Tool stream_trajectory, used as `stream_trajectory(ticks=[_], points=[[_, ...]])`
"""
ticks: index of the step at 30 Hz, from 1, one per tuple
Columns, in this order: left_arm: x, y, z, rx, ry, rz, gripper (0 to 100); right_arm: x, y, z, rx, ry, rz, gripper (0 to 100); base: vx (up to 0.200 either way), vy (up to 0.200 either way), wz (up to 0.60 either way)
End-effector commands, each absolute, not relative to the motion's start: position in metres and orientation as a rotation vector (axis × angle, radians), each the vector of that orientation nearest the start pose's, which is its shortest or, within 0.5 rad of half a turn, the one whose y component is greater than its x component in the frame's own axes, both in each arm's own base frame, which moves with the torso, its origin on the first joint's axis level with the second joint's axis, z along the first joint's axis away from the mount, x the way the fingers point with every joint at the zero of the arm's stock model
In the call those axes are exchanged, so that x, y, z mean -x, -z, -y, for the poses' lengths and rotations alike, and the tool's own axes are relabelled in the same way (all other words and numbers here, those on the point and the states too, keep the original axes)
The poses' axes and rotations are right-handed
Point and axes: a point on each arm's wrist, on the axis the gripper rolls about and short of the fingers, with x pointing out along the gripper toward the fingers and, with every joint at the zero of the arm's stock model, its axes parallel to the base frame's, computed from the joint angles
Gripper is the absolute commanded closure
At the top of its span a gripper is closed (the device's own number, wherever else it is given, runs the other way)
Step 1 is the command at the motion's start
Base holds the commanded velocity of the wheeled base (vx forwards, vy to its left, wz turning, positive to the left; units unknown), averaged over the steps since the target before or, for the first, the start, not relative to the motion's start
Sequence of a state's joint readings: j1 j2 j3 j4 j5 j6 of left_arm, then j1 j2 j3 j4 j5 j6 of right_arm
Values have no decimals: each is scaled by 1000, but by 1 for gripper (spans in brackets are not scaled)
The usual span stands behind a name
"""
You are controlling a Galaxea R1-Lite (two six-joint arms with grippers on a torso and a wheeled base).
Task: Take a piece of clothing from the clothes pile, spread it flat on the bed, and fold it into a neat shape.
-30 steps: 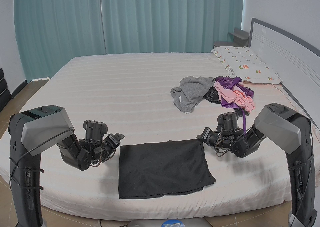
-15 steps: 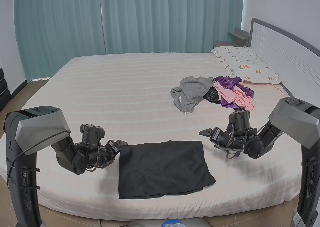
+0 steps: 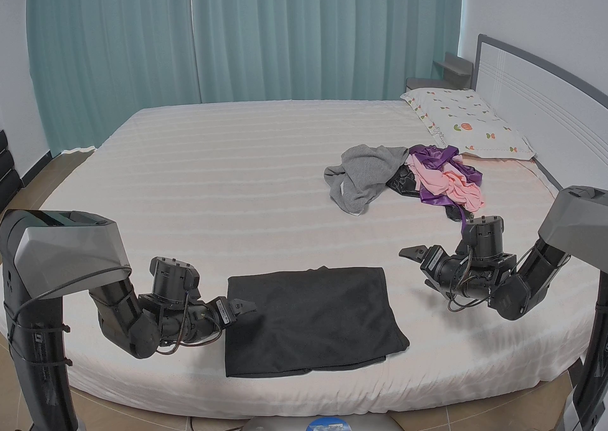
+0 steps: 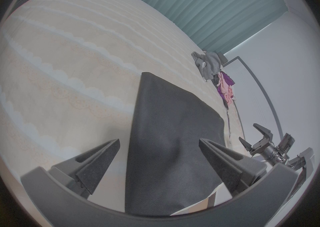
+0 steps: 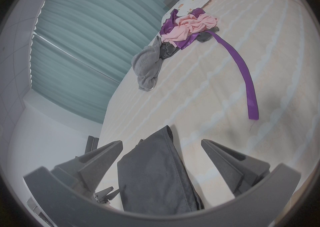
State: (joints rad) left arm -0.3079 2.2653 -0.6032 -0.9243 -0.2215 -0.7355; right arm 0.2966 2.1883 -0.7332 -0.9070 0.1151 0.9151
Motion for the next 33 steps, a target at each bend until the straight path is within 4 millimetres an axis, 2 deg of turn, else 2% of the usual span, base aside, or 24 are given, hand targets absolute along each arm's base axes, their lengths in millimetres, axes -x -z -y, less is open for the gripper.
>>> stream_trajectory(ticks=[1,7,14,15,33], points=[[-305,21,111,623,211,-905,0,-337,-18,-105,-833,-103,-714,0,0,0,0],[-306,29,121,580,164,-886,0,-335,-15,-106,-832,-101,-724,0,0,0,0],[-310,27,123,589,167,-871,0,-334,-14,-106,-830,-100,-728,0,0,0,0],[-311,27,123,591,168,-868,100,-334,-14,-106,-830,-100,-728,0,0,0,0],[-314,22,121,685,131,-860,100,-333,-15,-103,-838,-90,-727,0,0,0,0]])
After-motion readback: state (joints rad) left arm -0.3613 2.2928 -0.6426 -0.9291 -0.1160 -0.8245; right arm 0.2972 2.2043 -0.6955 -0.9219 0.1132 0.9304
